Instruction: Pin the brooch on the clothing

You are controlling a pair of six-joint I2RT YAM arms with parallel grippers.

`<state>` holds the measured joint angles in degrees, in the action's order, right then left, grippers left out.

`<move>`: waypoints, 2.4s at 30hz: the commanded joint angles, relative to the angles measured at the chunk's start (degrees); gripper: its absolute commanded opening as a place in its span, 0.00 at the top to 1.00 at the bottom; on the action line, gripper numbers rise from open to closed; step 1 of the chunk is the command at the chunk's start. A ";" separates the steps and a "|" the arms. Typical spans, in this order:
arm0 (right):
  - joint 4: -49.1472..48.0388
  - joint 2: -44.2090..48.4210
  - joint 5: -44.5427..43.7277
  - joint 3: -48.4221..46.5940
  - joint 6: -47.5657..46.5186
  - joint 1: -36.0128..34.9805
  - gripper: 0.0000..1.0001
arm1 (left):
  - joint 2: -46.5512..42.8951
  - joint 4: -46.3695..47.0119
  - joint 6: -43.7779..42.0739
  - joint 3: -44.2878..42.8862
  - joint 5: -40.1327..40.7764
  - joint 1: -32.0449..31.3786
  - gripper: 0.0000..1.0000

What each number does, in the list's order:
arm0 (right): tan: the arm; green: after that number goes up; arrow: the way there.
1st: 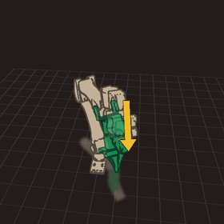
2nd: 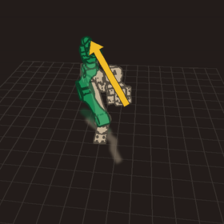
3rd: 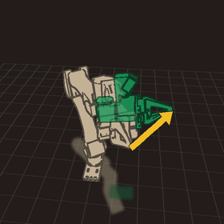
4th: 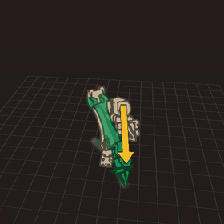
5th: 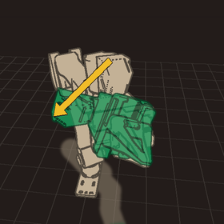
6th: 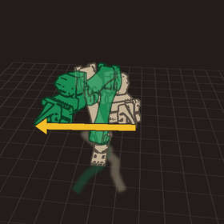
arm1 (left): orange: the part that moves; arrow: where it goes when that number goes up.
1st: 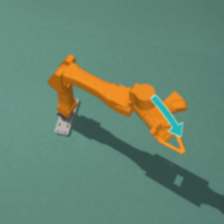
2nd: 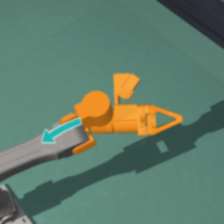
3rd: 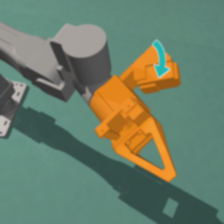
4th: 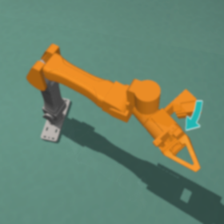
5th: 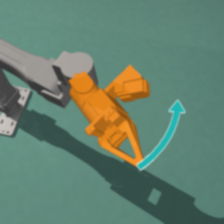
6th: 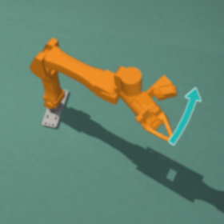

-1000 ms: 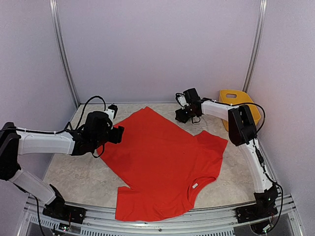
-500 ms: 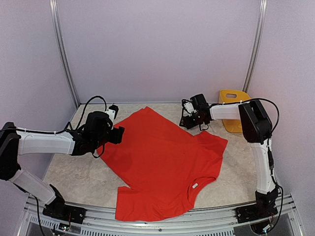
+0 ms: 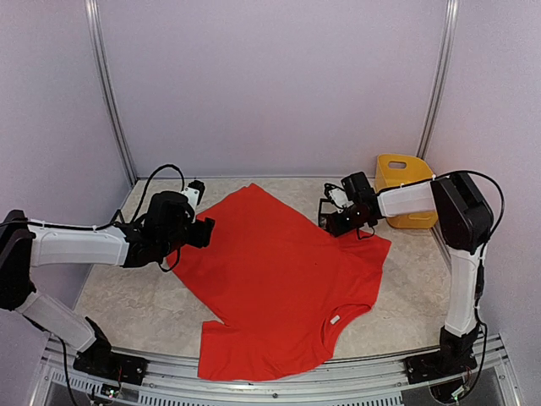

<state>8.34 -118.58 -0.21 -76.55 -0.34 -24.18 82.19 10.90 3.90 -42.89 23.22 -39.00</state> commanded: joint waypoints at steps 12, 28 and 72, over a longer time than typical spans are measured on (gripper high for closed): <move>0.60 -2.87 9.58 -5.36 -0.85 0.34 0.49 | -0.20 -1.40 -0.74 -2.10 1.14 -0.41 0.30; 3.57 -8.82 -0.59 -9.22 6.95 3.02 0.45 | 0.92 -2.19 -1.41 -2.83 1.52 -0.46 0.30; 6.90 -1.20 0.70 -5.67 3.74 4.24 0.75 | 3.79 -4.48 -1.80 -4.44 1.47 -0.46 0.30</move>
<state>11.33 -122.78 2.44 -82.65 3.90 -19.27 84.88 7.14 2.68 -45.47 24.47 -39.09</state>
